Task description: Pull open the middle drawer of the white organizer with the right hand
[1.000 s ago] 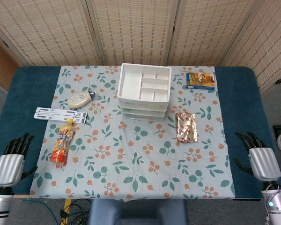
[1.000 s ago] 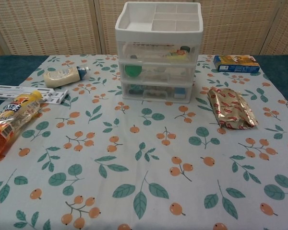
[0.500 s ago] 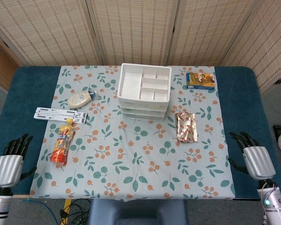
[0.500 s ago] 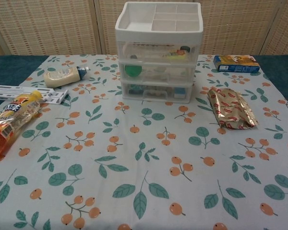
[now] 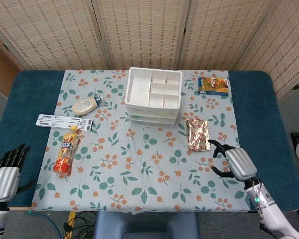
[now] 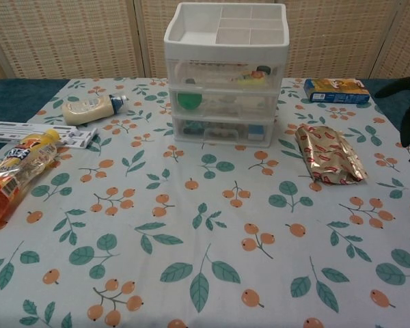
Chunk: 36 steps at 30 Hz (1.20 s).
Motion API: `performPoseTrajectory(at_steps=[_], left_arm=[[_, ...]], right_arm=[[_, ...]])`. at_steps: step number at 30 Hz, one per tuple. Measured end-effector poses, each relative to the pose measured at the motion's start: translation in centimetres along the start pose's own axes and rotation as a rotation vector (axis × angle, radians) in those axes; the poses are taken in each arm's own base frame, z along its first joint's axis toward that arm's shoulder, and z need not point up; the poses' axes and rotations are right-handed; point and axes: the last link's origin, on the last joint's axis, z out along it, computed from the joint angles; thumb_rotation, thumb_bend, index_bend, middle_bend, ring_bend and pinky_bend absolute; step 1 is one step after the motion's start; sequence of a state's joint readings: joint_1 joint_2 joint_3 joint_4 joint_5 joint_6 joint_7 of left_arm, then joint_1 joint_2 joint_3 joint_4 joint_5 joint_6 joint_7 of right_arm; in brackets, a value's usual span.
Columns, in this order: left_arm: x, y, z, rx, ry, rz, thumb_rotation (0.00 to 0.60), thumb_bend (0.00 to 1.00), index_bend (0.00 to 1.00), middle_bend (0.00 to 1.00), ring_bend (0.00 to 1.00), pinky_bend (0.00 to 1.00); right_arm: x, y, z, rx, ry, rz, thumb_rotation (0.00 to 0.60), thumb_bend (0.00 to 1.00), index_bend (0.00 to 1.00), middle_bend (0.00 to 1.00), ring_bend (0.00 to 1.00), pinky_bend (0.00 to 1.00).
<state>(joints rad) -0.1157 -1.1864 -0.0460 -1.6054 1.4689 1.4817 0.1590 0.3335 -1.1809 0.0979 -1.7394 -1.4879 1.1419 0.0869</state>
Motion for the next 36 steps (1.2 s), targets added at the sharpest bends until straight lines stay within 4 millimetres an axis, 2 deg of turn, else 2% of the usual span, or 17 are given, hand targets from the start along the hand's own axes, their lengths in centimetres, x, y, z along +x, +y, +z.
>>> performPoseTrajectory(at_steps=[5, 7, 12, 26, 36], left_arm=[[-0.1, -0.2, -0.1, 0.006, -0.005, 0.000, 0.600, 0.14, 0.08, 0.07, 0.10, 0.11], [-0.1, -0.2, -0.1, 0.007, -0.007, 0.001, 0.600, 0.14, 0.08, 0.07, 0.10, 0.11], [-0.1, -0.4, -0.1, 0.013, -0.008, 0.005, 0.600, 0.14, 0.08, 0.07, 0.10, 0.11], [-0.1, -0.6, -0.3, 0.021, -0.005, 0.012, 0.600, 0.14, 0.08, 0.07, 0.11, 0.11], [0.1, -0.9, -0.3, 0.029, -0.005, 0.010, 0.600, 0.14, 0.08, 0.07, 0.11, 0.11]], right_arm=[[-1.3, -1.5, 2.8, 0.031, -0.062, 0.173, 0.600, 0.32, 0.11, 0.70, 0.69, 0.70], [-1.8, -2.2, 3.9, 0.042, -0.084, 0.232, 0.600, 0.35, 0.08, 0.75, 0.76, 0.74], [-2.9, -4.1, 6.6, 0.055, -0.139, 0.386, 0.600, 0.39, 0.03, 0.81, 0.84, 0.78], [-5.5, -7.0, 11.9, -0.021, -0.327, 0.647, 0.600, 0.42, 0.00, 0.84, 0.86, 0.80], [-7.1, -8.1, 15.5, -0.073, -0.341, 0.760, 0.600, 0.45, 0.00, 0.84, 0.87, 0.80]])
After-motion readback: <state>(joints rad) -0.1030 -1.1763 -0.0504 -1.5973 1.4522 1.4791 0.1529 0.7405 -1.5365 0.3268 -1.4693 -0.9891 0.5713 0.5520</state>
